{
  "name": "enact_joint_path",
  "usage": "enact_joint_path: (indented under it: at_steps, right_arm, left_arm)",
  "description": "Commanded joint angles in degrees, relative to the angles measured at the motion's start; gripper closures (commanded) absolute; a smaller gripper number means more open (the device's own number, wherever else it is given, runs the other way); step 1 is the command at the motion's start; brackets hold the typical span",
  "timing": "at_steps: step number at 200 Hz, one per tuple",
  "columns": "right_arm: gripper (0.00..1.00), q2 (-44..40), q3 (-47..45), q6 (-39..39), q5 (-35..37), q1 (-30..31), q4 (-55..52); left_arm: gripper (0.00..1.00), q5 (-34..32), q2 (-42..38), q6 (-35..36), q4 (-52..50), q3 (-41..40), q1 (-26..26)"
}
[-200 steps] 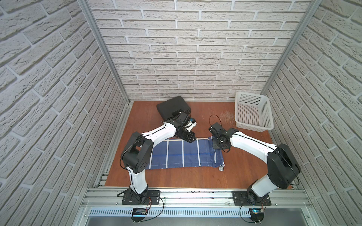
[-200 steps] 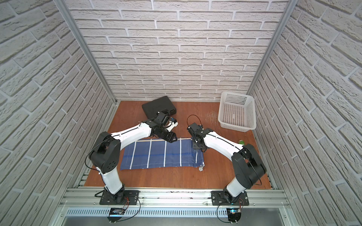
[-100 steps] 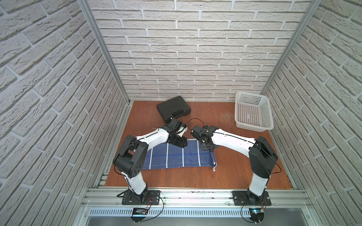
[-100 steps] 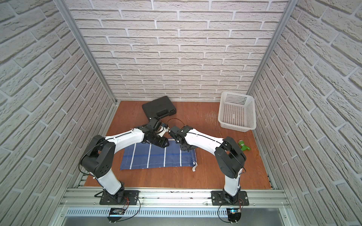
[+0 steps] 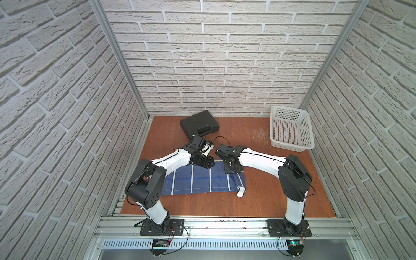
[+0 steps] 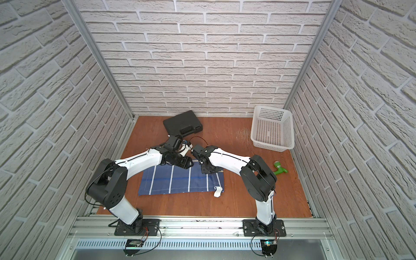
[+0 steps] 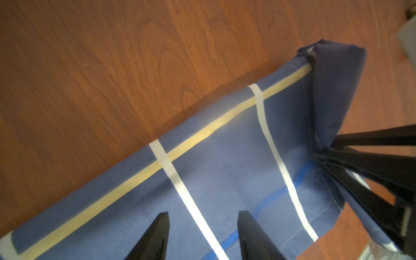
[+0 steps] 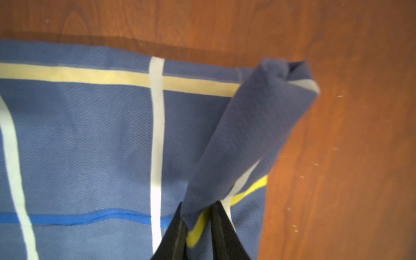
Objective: Roll up the pillowcase
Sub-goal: Roll the pillowcase at the center of the board.
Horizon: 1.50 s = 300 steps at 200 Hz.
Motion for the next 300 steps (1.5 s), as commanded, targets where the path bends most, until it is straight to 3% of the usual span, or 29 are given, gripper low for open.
enact_joint_path:
  at_steps: [1, 64, 110, 125, 166, 228, 259, 300]
  right_arm:
    - [0.75, -1.1, -1.1, -0.6, -4.8, -0.6, 6.5]
    - [0.57, -7.0, -9.0, -2.5, -19.4, -5.9, 20.9]
    - [0.51, -17.5, -13.0, -4.5, -22.0, -9.7, 20.6]
    - [0.55, -17.7, -14.3, -5.3, -22.7, -11.8, 21.5]
    - [0.76, -10.4, -13.0, -6.5, -29.8, -16.2, 26.8]
    - [0.8, -1.6, -10.9, -6.4, -29.0, -17.9, 32.6]
    - [0.73, -3.5, -11.7, -6.7, -29.5, -18.7, 33.4]
    - [0.55, -14.2, -15.0, -11.7, -33.2, -22.0, 28.7]
  left_arm:
    - [0.46, 0.9, -1.1, -0.5, 1.0, -0.7, 0.3]
    - [0.46, 0.6, -0.4, -2.3, 1.9, -0.7, -1.3]
    - [0.46, 0.2, 0.5, -2.9, 0.8, 1.3, -3.4]
    - [0.46, 0.1, 0.4, -3.5, 0.2, 2.3, -4.6]
    - [0.46, -1.0, 0.5, -6.5, 1.0, 3.3, -10.3]
    - [0.46, -1.4, 1.8, -9.2, 3.3, 2.8, -15.2]
    - [0.46, -1.8, 2.2, -9.8, 3.6, 2.4, -16.6]
    - [0.45, -1.7, 2.5, -9.8, 4.4, 2.3, -17.6]
